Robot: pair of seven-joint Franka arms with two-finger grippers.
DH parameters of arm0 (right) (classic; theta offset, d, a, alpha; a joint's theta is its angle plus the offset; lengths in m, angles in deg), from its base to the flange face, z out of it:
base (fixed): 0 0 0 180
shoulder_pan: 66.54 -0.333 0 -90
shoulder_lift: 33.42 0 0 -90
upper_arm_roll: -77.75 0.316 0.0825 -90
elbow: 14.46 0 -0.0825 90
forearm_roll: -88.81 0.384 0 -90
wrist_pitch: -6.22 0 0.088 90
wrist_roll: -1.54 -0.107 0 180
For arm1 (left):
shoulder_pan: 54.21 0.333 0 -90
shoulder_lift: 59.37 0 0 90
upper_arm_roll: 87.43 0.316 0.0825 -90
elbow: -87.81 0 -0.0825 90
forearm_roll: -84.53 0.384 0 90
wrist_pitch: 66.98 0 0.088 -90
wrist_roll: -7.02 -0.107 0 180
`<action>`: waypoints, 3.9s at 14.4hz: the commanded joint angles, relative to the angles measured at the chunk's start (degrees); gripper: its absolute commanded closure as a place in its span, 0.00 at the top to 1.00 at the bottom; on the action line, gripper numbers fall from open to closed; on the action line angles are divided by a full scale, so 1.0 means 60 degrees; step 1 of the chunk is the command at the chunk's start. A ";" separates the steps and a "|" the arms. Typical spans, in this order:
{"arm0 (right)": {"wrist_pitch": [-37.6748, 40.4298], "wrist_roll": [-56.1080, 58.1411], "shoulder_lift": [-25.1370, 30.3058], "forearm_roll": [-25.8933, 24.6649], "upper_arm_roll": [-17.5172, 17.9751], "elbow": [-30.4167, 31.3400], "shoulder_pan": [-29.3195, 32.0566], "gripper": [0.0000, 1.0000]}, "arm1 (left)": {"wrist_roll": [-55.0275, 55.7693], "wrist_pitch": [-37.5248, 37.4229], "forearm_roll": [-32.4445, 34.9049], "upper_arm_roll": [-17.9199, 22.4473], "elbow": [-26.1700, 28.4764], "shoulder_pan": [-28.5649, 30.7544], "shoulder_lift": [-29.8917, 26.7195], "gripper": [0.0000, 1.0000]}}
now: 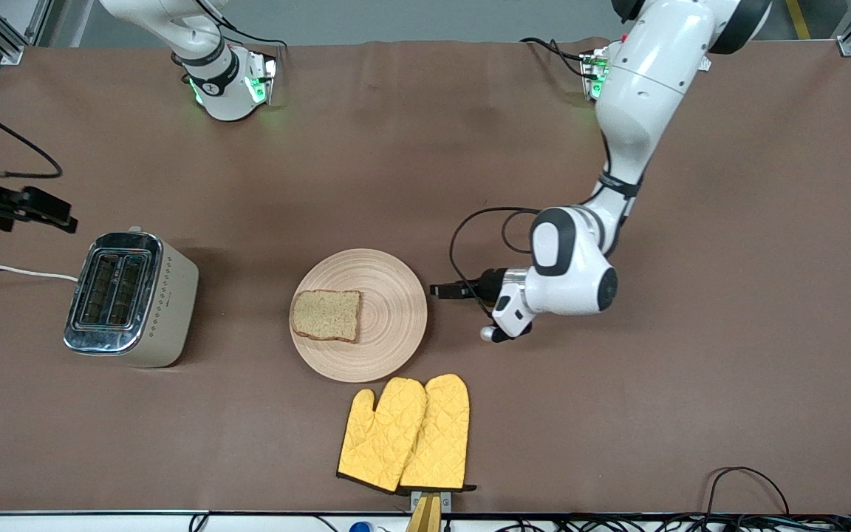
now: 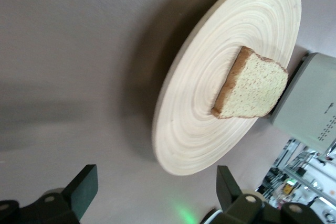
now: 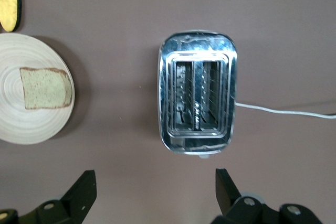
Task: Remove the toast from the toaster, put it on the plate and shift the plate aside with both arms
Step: 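Grasp the wooden plate rim with the left gripper, then slide the plate with the bread away from the toaster with the left gripper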
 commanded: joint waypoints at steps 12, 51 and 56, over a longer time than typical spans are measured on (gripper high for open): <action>0.0779 0.0041 0.1875 -0.0274 0.0580 0.0926 0.0675 1.00 | -0.0995 0.1689 -0.2450 0.0069 -0.0886 -0.0901 0.1434 0.87; 0.1042 0.0128 0.1831 -0.0259 0.1151 0.0926 0.1320 1.00 | -0.7319 -0.5179 0.2281 0.0098 0.0637 0.7592 -0.0749 0.01; 0.1057 0.0070 0.1831 -0.0259 0.1180 0.0911 0.1276 1.00 | -0.8304 -0.5340 0.2662 0.0098 0.0636 0.8429 -0.0324 0.00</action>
